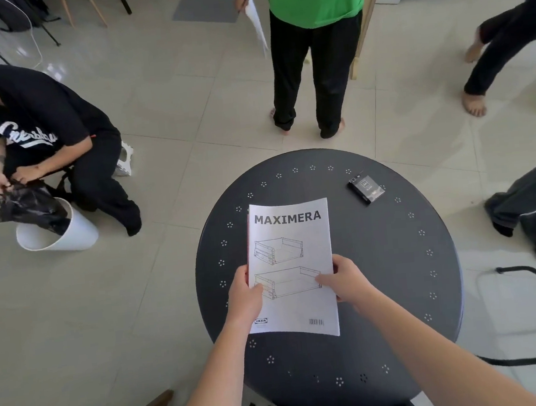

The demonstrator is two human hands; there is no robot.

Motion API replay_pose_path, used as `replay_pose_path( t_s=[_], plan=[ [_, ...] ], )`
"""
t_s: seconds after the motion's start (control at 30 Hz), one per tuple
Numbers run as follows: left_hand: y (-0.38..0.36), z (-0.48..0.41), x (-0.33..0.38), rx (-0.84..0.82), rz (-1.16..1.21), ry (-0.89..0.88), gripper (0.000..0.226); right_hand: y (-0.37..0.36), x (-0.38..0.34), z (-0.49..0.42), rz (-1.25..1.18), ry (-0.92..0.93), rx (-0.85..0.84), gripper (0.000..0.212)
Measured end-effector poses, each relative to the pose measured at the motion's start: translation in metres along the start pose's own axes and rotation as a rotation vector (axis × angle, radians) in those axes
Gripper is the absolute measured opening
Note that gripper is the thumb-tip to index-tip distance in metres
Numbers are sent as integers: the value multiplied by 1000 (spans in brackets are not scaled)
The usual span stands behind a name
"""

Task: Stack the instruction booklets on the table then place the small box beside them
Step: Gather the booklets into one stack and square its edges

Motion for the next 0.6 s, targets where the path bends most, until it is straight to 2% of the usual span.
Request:
replay_pose_path(
  t_s=[0.2, 0.6],
  plan=[
    [25, -28, -10, 65, -20, 10, 41, -27, -21, -25, 29, -17, -14, 32],
    [39, -33, -27, 101, -133, -26, 46, -32, -2, -45, 46, -126, 23, 29]
  ],
)
Point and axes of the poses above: each hand's wrist, its own z-axis away from the middle knuckle, its own y-axis out of the back of the hand, x = y × z, the point moved 10 cm from there along -z, towards the middle knuckle, and after that the axes turned 14 degrees about -y, right-handed, at the moved point
